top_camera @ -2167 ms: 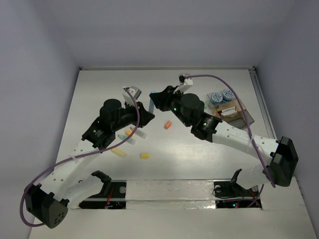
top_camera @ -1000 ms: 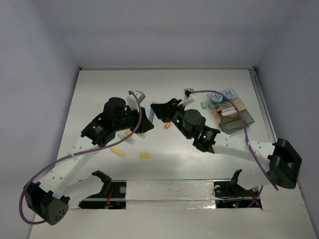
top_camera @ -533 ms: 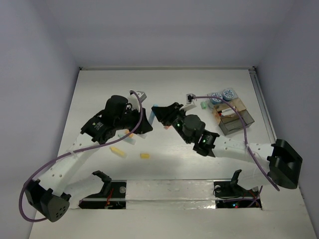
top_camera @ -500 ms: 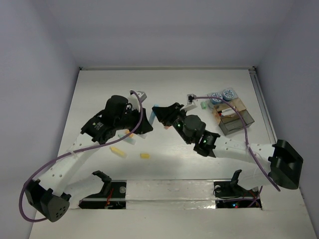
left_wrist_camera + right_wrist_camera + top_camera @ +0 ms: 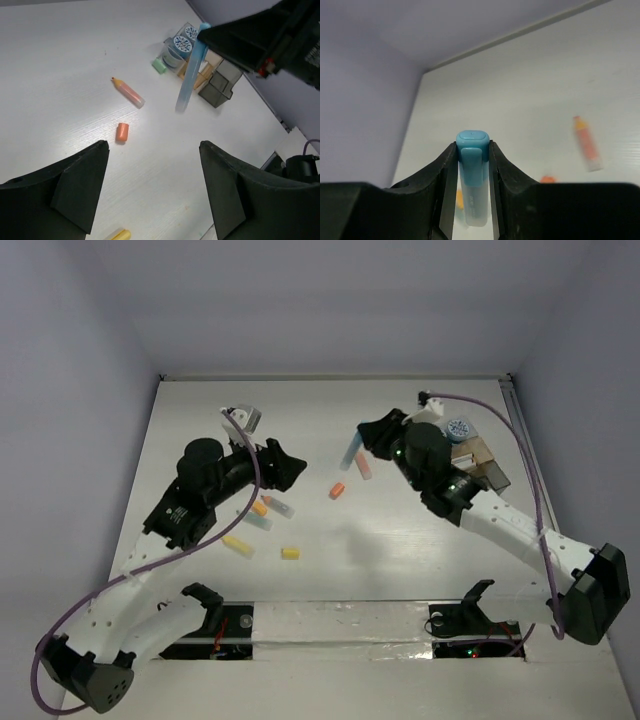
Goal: Sort the stationery into containers
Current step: Close the pen cap on the pen, then place the pen in the storage box, then pick up the pen from the center of the board.
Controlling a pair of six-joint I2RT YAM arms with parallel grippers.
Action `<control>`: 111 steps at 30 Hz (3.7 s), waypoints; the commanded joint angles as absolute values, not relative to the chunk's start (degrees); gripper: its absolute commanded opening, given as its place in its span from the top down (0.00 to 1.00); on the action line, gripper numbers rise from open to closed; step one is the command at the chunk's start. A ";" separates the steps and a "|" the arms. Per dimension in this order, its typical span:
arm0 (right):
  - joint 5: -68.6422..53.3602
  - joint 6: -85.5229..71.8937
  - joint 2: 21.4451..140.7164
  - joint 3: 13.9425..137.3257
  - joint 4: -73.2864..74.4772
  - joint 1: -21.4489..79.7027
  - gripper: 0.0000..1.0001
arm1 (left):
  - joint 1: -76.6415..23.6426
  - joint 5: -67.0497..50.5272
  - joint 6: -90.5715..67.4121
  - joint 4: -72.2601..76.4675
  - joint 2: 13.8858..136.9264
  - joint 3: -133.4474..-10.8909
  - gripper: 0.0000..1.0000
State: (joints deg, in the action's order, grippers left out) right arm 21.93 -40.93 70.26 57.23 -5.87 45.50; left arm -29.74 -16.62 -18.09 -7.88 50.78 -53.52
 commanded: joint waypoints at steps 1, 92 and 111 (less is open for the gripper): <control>24.41 -36.92 65.93 58.99 0.87 36.42 1.00 | -29.62 -14.24 -15.91 -4.30 46.51 -51.86 0.29; -3.52 -0.70 135.86 113.72 23.64 69.87 0.34 | -19.60 43.24 -22.85 -11.60 31.46 -50.36 0.01; 1.23 -5.09 136.60 116.04 19.97 71.54 0.97 | -19.60 34.64 -19.07 -5.72 26.63 -47.11 0.01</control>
